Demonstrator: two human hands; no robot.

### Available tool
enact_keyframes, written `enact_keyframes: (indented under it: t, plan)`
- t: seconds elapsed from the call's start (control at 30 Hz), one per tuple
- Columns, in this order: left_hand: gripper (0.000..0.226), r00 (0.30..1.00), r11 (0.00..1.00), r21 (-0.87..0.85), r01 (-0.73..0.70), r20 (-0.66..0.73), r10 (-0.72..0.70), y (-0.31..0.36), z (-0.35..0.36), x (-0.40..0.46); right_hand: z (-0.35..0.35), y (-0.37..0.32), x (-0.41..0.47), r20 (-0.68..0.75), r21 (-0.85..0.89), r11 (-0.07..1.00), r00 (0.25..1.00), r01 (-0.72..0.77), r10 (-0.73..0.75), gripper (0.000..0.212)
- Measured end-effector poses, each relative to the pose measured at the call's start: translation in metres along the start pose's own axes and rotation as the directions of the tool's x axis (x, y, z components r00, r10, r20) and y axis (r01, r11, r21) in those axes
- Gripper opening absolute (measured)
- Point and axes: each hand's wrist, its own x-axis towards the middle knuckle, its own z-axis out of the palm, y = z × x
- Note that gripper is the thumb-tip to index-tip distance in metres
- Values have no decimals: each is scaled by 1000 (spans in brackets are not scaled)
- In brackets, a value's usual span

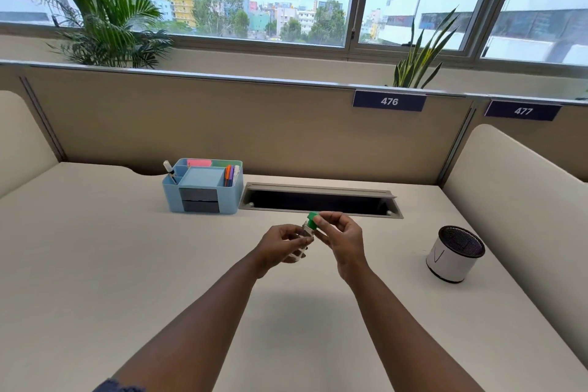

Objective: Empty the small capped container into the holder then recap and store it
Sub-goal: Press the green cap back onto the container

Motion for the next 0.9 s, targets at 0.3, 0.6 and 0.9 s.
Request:
enact_keyframes:
  t: [0.3,0.6,0.9]
  plan:
    - [27,1000,1000,16,-4,19,4,0,-4,-3,-8,-5,5,124,-275,957,991,87,-54,11]
    - [25,999,999,-36,-17,49,18,-4,-3,-4,-15,-18,7,286,-333,942,956,33,68,31]
    - [27,996,993,112,-31,87,21,3,-2,-2,-22,-25,11,279,-475,880,952,24,125,28]
